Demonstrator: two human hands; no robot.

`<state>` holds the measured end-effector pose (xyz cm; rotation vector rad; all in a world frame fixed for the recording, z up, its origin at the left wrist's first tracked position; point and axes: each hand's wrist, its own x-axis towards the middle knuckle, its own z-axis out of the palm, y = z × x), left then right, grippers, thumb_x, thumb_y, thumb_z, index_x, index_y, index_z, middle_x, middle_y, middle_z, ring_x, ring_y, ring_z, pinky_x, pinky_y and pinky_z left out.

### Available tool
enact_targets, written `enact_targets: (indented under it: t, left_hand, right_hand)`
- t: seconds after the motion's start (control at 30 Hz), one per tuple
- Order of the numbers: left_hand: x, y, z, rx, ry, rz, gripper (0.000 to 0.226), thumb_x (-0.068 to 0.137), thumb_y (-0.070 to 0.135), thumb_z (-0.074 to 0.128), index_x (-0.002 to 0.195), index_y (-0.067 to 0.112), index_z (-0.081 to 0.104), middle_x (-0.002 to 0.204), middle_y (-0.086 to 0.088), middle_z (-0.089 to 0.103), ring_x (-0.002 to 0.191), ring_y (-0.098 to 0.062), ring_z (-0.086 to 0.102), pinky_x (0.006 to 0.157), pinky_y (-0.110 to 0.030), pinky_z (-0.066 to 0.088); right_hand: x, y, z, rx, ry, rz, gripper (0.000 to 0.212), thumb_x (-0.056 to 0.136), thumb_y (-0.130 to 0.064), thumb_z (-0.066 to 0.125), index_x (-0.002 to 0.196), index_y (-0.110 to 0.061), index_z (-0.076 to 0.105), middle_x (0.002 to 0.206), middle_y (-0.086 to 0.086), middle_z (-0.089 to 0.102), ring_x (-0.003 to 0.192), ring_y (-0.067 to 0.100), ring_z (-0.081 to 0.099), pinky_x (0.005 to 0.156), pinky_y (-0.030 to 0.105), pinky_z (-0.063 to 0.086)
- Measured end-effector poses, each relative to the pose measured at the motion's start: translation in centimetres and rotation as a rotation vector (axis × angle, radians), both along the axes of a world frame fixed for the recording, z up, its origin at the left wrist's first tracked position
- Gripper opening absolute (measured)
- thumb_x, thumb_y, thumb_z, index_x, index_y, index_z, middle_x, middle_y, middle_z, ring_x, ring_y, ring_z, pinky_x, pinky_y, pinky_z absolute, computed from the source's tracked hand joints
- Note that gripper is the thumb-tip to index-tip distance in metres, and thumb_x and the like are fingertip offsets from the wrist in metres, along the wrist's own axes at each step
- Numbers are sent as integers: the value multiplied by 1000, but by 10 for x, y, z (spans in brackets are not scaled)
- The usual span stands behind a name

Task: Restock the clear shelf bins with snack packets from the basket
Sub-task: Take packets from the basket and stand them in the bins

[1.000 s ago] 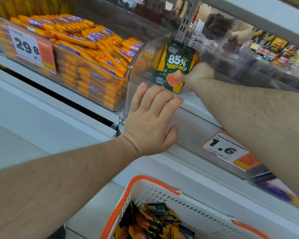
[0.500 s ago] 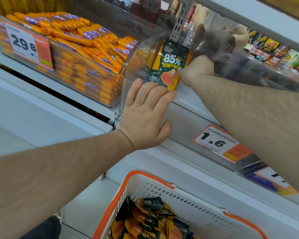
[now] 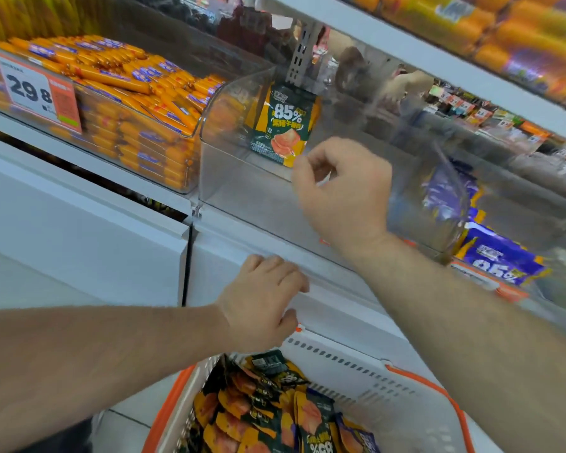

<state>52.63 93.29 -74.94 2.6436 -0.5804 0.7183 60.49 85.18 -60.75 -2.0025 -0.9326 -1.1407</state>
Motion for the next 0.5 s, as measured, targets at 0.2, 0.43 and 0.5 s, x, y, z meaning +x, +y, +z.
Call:
enact_targets:
  t: [0.2,0.43,0.5]
  left_hand:
    - [-11,-11,-9,87,322,22,45,80,41,37,117,21,53,114,5,58,107,-19,50,89,-32,26]
    - [-21,2,-34,199,668,96,36,90,39,46,124,26,47,128,4,52,118,-19,41,102,-37,27]
    - [-20,8,-39,200,730,113,36,91,40,46,125,27,48,130,3,52,118,-19,41,101,-38,28]
  right_hand:
    - [-27,-29,-55,-33,-48,235,21,76,-10,62,56,-9,58,55,0,55,52,14,48,51,23,40]
    - [-56,-92,-178,-497,691,-29,25,85,-26,58,61,-21,52,62,-7,51,59,15,51,55,29,42]
    - [-61,-110,-218,-843,1077,-147,26,88,-30,55,64,-19,53,67,-2,55,68,20,58,59,32,42]
